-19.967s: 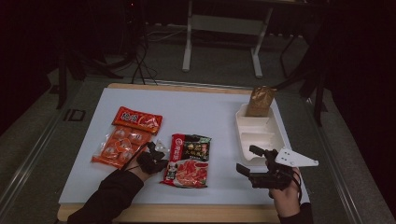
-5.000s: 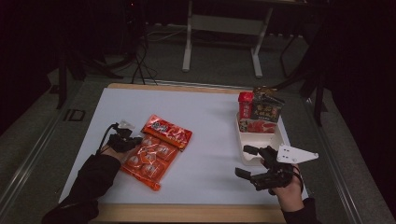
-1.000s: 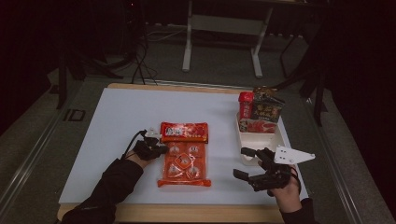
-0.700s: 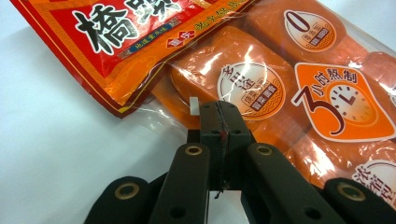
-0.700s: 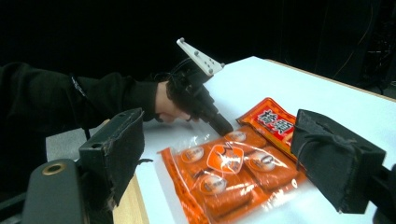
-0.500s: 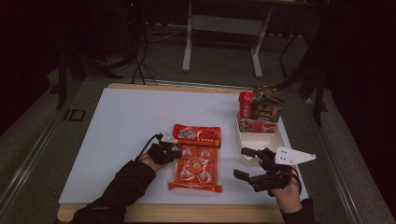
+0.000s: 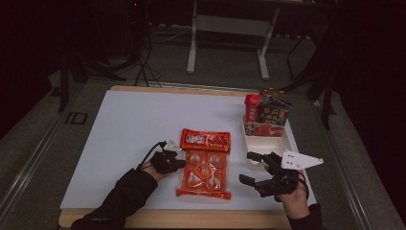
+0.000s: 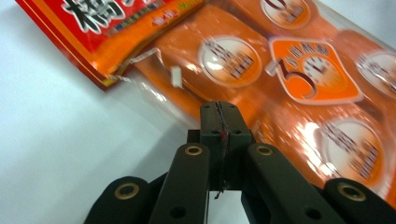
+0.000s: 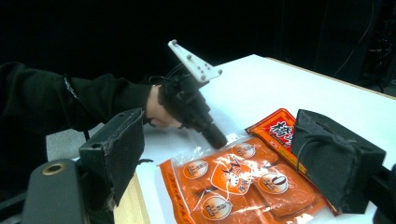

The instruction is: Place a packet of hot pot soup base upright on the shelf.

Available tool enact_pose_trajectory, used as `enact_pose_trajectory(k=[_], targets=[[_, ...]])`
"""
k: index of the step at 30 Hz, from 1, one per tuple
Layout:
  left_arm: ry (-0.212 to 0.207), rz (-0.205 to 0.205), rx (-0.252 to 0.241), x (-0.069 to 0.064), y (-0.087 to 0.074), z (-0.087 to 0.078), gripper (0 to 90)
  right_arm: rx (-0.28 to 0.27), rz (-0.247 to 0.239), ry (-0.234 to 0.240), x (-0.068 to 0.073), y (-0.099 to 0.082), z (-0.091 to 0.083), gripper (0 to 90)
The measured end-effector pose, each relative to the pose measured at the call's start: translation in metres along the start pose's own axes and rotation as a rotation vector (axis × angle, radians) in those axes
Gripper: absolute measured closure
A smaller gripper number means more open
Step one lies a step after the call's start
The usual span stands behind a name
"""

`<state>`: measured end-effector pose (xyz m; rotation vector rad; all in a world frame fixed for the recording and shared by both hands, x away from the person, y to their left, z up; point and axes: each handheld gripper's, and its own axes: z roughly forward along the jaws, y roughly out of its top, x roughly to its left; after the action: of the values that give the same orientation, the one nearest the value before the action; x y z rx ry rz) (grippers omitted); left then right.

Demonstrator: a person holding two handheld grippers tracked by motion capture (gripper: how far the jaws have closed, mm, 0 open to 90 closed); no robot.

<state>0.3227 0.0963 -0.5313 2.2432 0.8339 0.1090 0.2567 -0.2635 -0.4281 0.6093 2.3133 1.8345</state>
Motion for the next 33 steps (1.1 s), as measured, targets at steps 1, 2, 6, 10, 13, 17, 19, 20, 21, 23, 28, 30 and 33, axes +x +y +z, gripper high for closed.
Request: enact_pose_trajectory(k=[1, 2, 6, 10, 13, 17, 19, 20, 21, 23, 28, 30, 33], targets=[[-0.007, 0.011, 0.008, -0.003, -0.002, -0.001, 89.9, 0.0, 0.001, 0.001, 0.0, 0.0, 0.0, 17.3], [-0.015, 0.012, 0.013, -0.006, -0.003, -0.002, 89.8, -0.001, 0.002, 0.0, 0.0, 0.0, 0.0, 17.3], [-0.038, 0.022, 0.016, -0.015, -0.007, -0.002, 89.9, 0.0, 0.003, -0.001, -0.001, 0.0, 0.001, 17.3], [-0.047, 0.004, 0.011, -0.017, -0.006, 0.0, 89.9, 0.003, 0.001, 0.001, 0.001, 0.0, 0.001, 17.3], [-0.05, 0.01, 0.012, -0.02, -0.005, 0.001, 89.9, 0.001, 0.002, 0.004, 0.0, 0.0, 0.002, 17.3], [-0.056, 0.038, 0.006, -0.027, -0.003, 0.005, 89.9, 0.006, 0.003, 0.003, -0.001, -0.001, 0.002, 17.3], [-0.048, 0.047, 0.0, -0.027, -0.003, 0.004, 89.8, 0.007, -0.002, 0.003, 0.0, -0.001, 0.002, 17.3], [-0.04, 0.039, -0.011, -0.026, -0.003, 0.003, 89.7, 0.007, -0.004, 0.002, 0.0, -0.001, 0.002, 17.3], [-0.033, 0.029, -0.019, -0.023, -0.003, 0.003, 88.6, 0.007, -0.005, 0.001, 0.0, -0.001, 0.002, 17.3], [-0.025, -0.01, -0.051, -0.016, -0.002, 0.001, 81.8, 0.006, -0.005, -0.003, 0.0, -0.001, 0.001, 17.2], [0.002, -0.061, -0.089, 0.001, 0.004, -0.004, 70.2, -0.002, -0.009, -0.019, -0.001, -0.001, 0.0, 15.3], [-0.003, -0.08, -0.096, 0.009, 0.007, -0.005, 60.9, -0.004, -0.012, -0.034, -0.001, -0.001, -0.001, 15.0], [0.007, -0.103, -0.11, 0.019, 0.01, -0.004, 52.2, -0.005, -0.024, -0.042, 0.0, -0.001, -0.001, 15.0]])
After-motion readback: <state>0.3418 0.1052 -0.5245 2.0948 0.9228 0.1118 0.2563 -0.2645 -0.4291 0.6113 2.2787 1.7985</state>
